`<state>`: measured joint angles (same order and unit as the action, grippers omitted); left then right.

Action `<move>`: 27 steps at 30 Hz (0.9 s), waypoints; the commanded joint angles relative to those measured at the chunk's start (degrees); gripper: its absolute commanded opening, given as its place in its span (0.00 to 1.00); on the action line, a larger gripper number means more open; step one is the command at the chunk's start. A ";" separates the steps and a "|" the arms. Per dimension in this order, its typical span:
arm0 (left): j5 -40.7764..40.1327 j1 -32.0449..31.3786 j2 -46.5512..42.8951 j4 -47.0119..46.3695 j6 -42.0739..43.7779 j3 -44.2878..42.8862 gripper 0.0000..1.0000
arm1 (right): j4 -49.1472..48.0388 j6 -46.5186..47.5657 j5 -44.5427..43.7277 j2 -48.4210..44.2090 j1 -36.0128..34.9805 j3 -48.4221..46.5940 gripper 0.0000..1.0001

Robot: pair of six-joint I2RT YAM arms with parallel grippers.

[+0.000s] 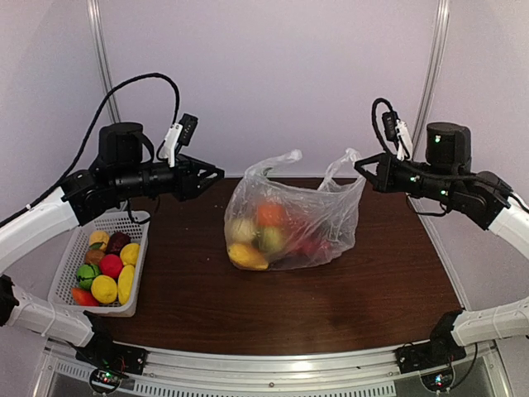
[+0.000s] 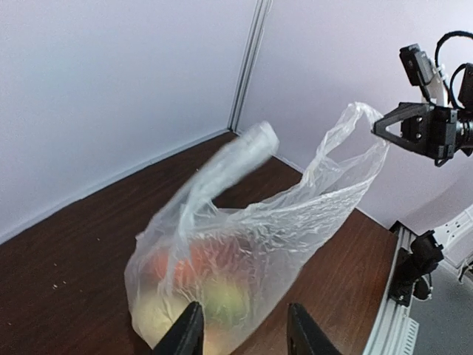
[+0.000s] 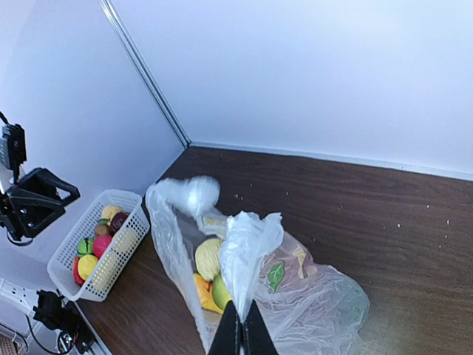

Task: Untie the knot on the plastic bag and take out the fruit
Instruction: Place the takeout bag at the center of the board, then pick up the takeout bag from the center of the board.

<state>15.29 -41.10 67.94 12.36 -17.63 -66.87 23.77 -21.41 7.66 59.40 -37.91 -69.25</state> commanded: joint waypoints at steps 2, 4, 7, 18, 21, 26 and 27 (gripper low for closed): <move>5.19 0.33 0.61 3.64 -0.38 -2.11 0.54 | -3.94 -1.58 3.82 -1.61 -0.45 6.22 0.00; 6.06 0.13 1.49 3.64 -0.22 -3.28 0.62 | -4.96 -2.15 4.66 -1.88 -0.78 7.61 0.00; 3.72 -1.82 4.24 4.31 1.12 -7.07 0.71 | -5.55 -2.40 5.08 -2.05 -1.30 8.54 0.00; -8.69 -6.85 27.25 7.92 8.93 -29.20 0.79 | -7.93 -3.46 6.31 -2.98 -3.03 11.78 0.00; -10.43 -7.77 33.87 8.09 11.45 -35.72 0.78 | -8.28 -3.64 6.29 -3.00 -3.15 12.28 0.00; -13.24 -8.03 44.20 9.48 13.61 -46.29 0.78 | -8.64 -3.51 6.14 -2.80 -3.24 12.65 0.00; -13.59 -8.11 45.52 9.52 14.18 -47.82 0.79 | -8.51 -3.55 6.18 -2.79 -3.28 12.72 0.00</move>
<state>5.17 -48.82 109.51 21.32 -7.01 -108.84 16.32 -24.43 13.28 57.19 -40.80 -57.34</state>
